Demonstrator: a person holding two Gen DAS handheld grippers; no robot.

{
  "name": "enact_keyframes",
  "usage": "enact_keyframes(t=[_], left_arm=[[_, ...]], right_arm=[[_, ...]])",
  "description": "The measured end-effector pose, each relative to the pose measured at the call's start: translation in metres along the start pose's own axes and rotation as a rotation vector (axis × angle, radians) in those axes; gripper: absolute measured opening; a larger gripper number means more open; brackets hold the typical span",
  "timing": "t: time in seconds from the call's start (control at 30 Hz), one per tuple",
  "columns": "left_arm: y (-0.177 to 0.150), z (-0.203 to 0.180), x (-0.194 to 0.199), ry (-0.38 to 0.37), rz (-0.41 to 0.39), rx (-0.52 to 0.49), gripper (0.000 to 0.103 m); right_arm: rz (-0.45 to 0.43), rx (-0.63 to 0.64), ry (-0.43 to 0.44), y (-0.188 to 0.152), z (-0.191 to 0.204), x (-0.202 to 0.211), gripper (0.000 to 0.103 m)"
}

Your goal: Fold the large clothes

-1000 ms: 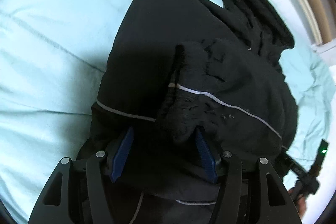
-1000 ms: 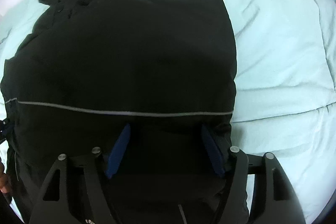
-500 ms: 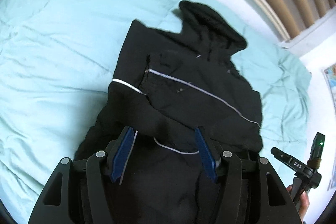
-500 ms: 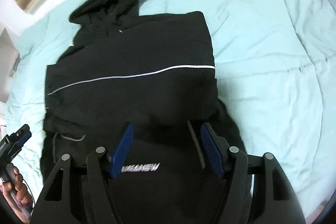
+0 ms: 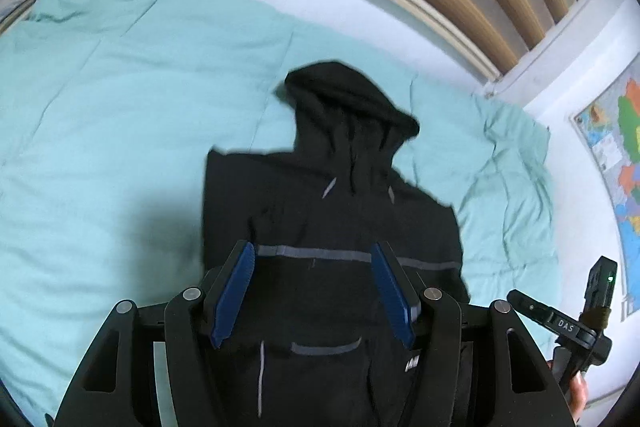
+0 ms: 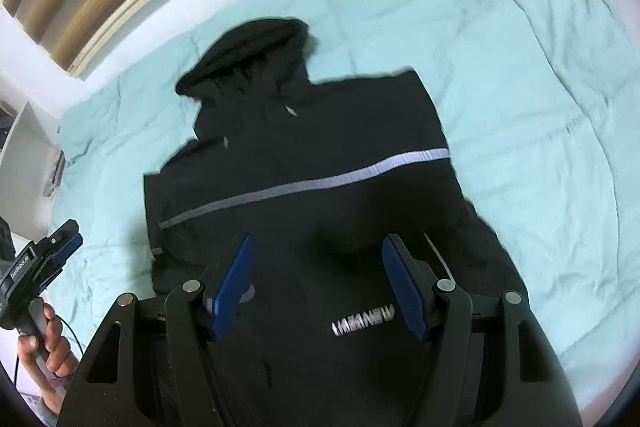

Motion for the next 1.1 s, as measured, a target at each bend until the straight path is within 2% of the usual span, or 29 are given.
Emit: enact_keyframes(t=[0.2, 0.37, 0.47, 0.57, 0.77, 0.8, 0.83, 0.87, 0.9, 0.93, 0.97, 1.03, 1.1], left_arm=[[0.06, -0.004, -0.048, 0.044, -0.032, -0.022, 0.063], [0.116, -0.005, -0.136, 0.081, -0.012, -0.032, 0.063], [0.141, -0.005, -0.187, 0.06, 0.01, -0.006, 0.063], [0.162, -0.008, -0.232, 0.067, 0.032, -0.003, 0.063], [0.185, -0.02, -0.307, 0.087, 0.096, -0.039, 0.063], [0.188, -0.021, -0.313, 0.075, 0.091, -0.032, 0.063], [0.191, -0.022, -0.317, 0.061, 0.073, -0.016, 0.063], [0.196, -0.018, -0.32, 0.062, 0.057, -0.005, 0.05], [0.199, -0.014, -0.321, 0.069, 0.04, 0.004, 0.007], [0.203, -0.01, -0.319, 0.036, 0.04, 0.032, 0.008], [0.206, -0.006, -0.308, -0.016, 0.006, 0.064, 0.008], [0.208, -0.005, -0.284, -0.088, -0.047, 0.062, 0.008], [0.204, -0.005, -0.277, -0.105, -0.055, 0.038, 0.011]], right_arm=[[-0.042, 0.069, 0.04, 0.095, 0.022, -0.05, 0.07], [-0.066, 0.103, 0.033, 0.177, 0.007, -0.126, 0.07], [-0.056, 0.125, 0.022, 0.216, -0.003, -0.176, 0.07], [-0.026, 0.129, 0.018, 0.242, -0.013, -0.224, 0.07], [0.042, 0.146, -0.016, 0.271, -0.025, -0.298, 0.07], [0.053, 0.141, -0.006, 0.274, -0.026, -0.309, 0.066], [0.051, 0.141, 0.011, 0.276, -0.027, -0.316, 0.056], [0.044, 0.146, 0.024, 0.278, -0.025, -0.319, 0.031], [0.039, 0.151, 0.015, 0.28, -0.026, -0.32, 0.023], [0.018, 0.155, 0.008, 0.283, -0.027, -0.317, 0.015], [-0.014, 0.152, 0.035, 0.287, -0.028, -0.307, 0.012], [-0.088, 0.132, 0.115, 0.289, -0.032, -0.279, 0.011], [-0.104, 0.142, 0.142, 0.286, -0.037, -0.273, 0.011]])
Point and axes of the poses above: each gripper's, at about its wrist camera, not at the fingertips, and x roughly against the way its jaws point, z to its left, y to its top, the point moved 7 cm from there along -x, roughly the way its jaws point, and after that the axes turned 11 degrees about y, right-handed, at the moved point
